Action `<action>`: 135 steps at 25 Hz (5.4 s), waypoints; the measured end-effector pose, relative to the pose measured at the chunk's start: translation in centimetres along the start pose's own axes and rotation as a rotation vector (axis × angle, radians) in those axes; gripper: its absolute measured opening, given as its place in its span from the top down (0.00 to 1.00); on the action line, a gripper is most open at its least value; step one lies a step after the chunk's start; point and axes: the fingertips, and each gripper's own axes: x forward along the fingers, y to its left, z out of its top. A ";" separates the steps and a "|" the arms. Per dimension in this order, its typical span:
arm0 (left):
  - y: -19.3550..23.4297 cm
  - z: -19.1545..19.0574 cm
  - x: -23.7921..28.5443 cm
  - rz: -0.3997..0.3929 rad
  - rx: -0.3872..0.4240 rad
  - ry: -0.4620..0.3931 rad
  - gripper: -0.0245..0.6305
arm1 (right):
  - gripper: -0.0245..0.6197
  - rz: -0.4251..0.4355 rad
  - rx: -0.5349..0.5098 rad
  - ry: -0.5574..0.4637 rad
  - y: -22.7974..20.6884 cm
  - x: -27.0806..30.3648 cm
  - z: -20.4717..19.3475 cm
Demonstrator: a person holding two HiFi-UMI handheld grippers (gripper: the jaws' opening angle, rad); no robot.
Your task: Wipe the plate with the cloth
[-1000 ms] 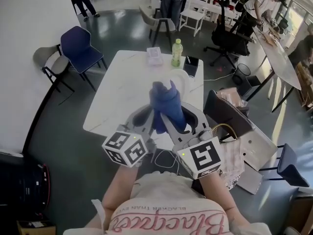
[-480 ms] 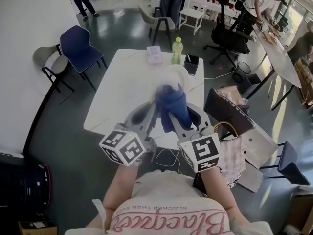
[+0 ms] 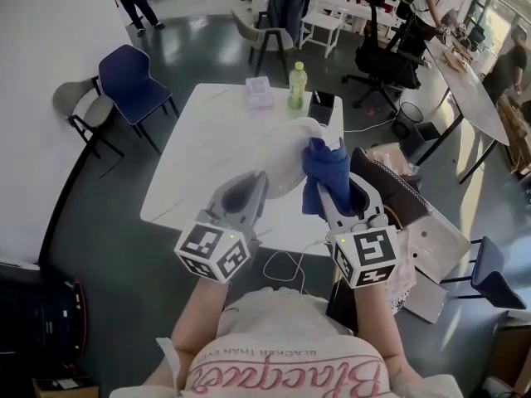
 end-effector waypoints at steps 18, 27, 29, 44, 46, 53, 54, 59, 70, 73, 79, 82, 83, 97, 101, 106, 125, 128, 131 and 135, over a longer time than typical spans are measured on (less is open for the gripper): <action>-0.3 -3.4 0.0 0.039 1.036 0.136 0.94 | 0.75 0.156 0.009 -0.050 2.1 -1.6 4.4; -3.6 -4.3 0.4 -0.018 1.436 0.081 0.93 | 0.75 0.309 -0.137 0.044 7.5 1.7 5.5; -3.9 -4.3 0.3 -0.014 1.509 0.066 0.93 | 0.75 0.308 -0.174 0.085 7.9 2.3 4.5; -3.4 -3.5 -0.3 0.031 1.562 0.026 0.93 | 0.75 0.065 -0.104 0.206 -3.2 0.9 -0.6; -3.4 -3.6 -0.4 0.028 1.571 0.025 0.93 | 0.75 0.054 -0.092 0.204 -3.8 0.6 -0.6; -3.7 -3.5 -0.9 0.016 1.611 0.006 0.93 | 0.75 0.160 -0.165 0.074 -1.1 -0.3 6.1; -3.8 -3.6 -0.9 0.011 1.621 0.005 0.93 | 0.75 0.192 -0.189 0.059 -0.1 -0.1 7.1; -4.8 -4.0 -0.9 -0.018 1.674 -0.002 0.93 | 0.75 0.377 -0.262 0.036 4.6 2.5 9.9; -5.6 -5.3 -1.4 -0.074 1.783 0.010 0.93 | 0.75 0.632 -0.347 0.257 11.1 8.1 4.0; -5.5 -5.5 -1.4 -0.078 1.786 0.015 0.93 | 0.75 0.635 -0.392 0.313 10.7 8.7 2.2; -5.5 -5.7 -1.3 -0.076 1.764 0.019 0.93 | 0.75 0.581 -0.372 0.375 7.6 9.3 0.0; -5.6 -5.5 -1.2 -0.074 1.759 0.011 0.93 | 0.75 0.545 -0.351 0.402 5.8 9.3 -0.9; -5.6 -5.6 -1.3 -0.075 1.756 0.010 0.93 | 0.75 0.531 -0.343 0.411 5.2 9.3 -1.3; -5.5 -5.5 -1.7 -0.077 1.718 0.019 0.93 | 0.75 0.374 -0.237 0.488 -2.0 7.1 -5.5; -4.4 -5.3 -1.7 -0.043 1.682 0.044 0.93 | 0.75 0.315 -0.253 0.499 -3.5 6.4 -6.5; -2.8 -4.7 -1.8 0.009 1.462 0.085 0.93 | 0.75 0.254 -0.200 0.431 -4.1 4.9 -5.4; 3.5 -3.0 -1.4 0.095 -0.019 0.057 0.94 | 0.75 0.105 0.072 0.163 -0.7 0.1 -2.6; 3.4 -2.6 -1.5 0.097 -0.107 0.037 0.93 | 0.75 0.107 0.092 0.140 -0.4 -0.2 -2.3; 3.2 -2.4 -1.5 0.112 -0.112 0.034 0.93 | 0.76 0.104 0.100 0.124 -0.3 -0.3 -2.2; 3.0 -2.5 -1.4 0.118 -0.112 0.036 0.93 | 0.76 0.102 0.108 0.121 -0.3 -0.2 -2.3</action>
